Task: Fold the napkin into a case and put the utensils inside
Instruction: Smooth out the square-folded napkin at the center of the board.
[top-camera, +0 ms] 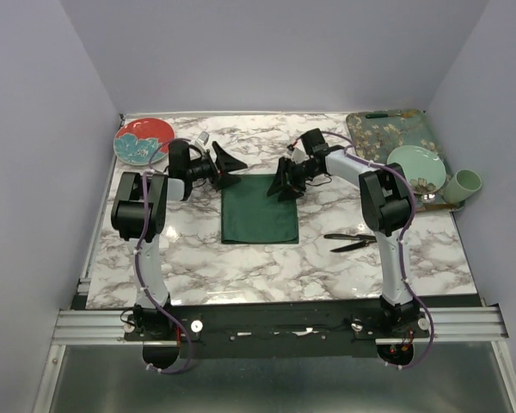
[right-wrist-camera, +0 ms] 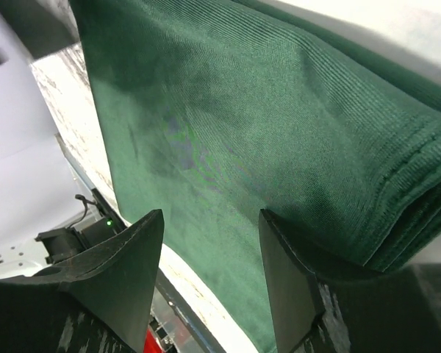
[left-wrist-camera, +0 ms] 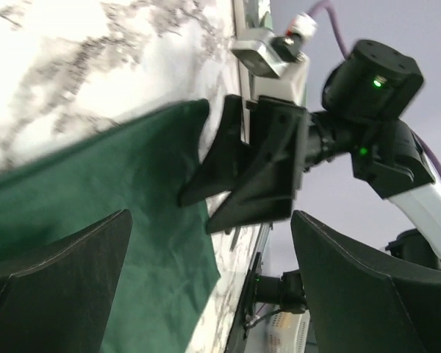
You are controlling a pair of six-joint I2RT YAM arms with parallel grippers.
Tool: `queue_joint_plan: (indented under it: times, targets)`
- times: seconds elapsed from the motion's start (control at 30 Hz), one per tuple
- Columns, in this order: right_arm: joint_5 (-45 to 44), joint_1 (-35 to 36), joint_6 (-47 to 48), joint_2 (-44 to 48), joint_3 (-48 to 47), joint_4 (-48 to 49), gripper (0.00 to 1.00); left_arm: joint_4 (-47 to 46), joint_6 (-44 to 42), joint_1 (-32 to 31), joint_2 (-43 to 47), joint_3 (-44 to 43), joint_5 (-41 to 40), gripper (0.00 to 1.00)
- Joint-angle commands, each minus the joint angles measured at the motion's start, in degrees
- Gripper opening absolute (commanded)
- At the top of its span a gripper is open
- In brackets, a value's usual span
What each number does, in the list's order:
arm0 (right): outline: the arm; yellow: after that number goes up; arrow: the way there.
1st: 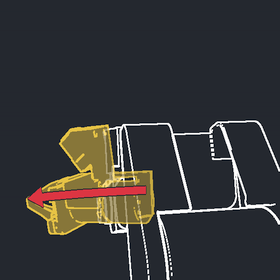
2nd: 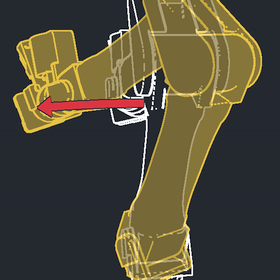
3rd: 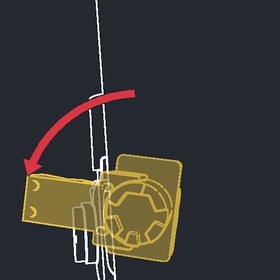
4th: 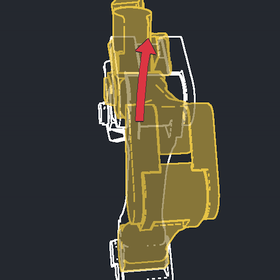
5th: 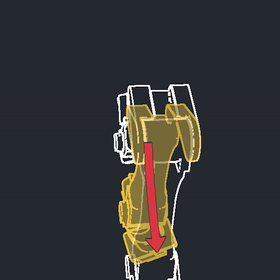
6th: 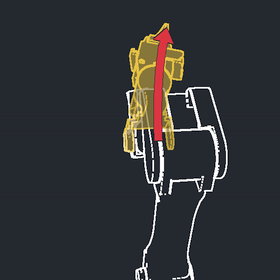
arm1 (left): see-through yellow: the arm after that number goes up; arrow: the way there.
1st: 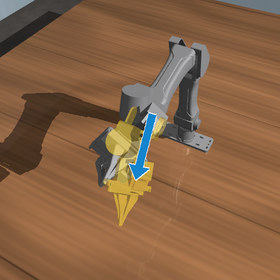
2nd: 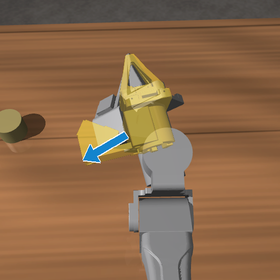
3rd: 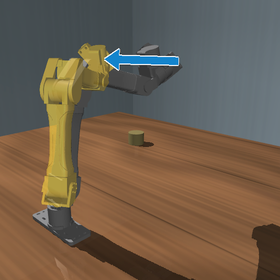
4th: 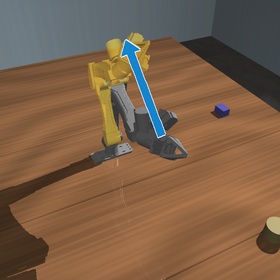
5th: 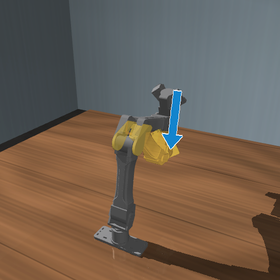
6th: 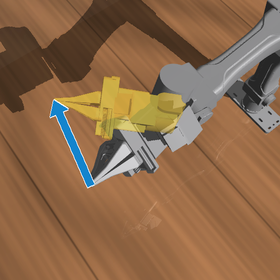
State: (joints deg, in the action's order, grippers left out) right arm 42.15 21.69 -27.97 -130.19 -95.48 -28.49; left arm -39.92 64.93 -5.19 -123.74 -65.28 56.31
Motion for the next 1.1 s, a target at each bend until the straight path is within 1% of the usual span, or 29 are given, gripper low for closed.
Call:
queue_joint_plan:
  times: [0.0,0.07,0.17,0.27,0.4,0.53,0.67,0.7,0.77,0.8,0.9,1.0,1.07]
  targets:
    - [-5.9,-0.1,2.1,-3.2,-1.1,-4.2,0.64,7.4,-6.0,0.1,10.9,6.8,2.0,0.99]
    - [-5.8,-0.1,2.1,-3.3,-1.3,-4.6,0.64,7.1,-5.7,-0.7,11.7,9.8,3.3,0.99]
    - [-5.7,-0.1,2.2,-3.4,-1.4,-4.9,0.64,6.4,-6.0,-1.9,11.4,11.3,3.9,0.99]
    - [-5.7,-0.1,2.0,-3.4,-1.4,-5.0,0.64,6.7,-6.0,-2.0,8.7,12.3,3.7,0.99]
    - [-6.3,-0.1,2.0,-3.4,-1.5,-5.7,0.64,11.3,-9.5,-0.9,5.1,12.2,2.2,0.99]
    - [-7.0,-0.1,2.6,-3.8,-2.3,-7.0,0.64,15.1,-12.4,0.5,4.7,12.6,1.4,0.99]
    - [-7.3,-0.1,3.4,-4.0,-3.2,-7.9,0.65,14.8,-13.2,0.6,9.2,14.7,4.1,0.99]
    - [-7.2,-0.1,3.6,-4.0,-3.3,-8.0,0.65,14.6,-13.1,0.4,12.2,16.3,4.9,0.99]
    - [-7.3,-0.1,4.2,-4.1,-3.4,-8.2,0.65,14.4,-13.2,-0.3,15.4,18.2,6.8,0.99]
    - [-7.3,-0.1,4.3,-4.0,-3.7,-8.3,0.65,14.5,-13.1,-0.7,18.4,20.5,7.1,0.99]
    - [-7.4,0.0,4.5,-4.1,-3.7,-8.5,0.65,16.4,-13.7,-2.5,22.6,24.7,8.0,0.99]
    - [-7.6,-0.1,4.4,-4.1,-3.7,-8.6,0.65,17.8,-14.7,-4.6,23.7,26.9,7.8,0.99]
    - [-7.6,-0.1,4.3,-4.1,-3.8,-8.6,0.65,22.3,-18.2,-5.3,22.9,26.0,7.2,0.99]
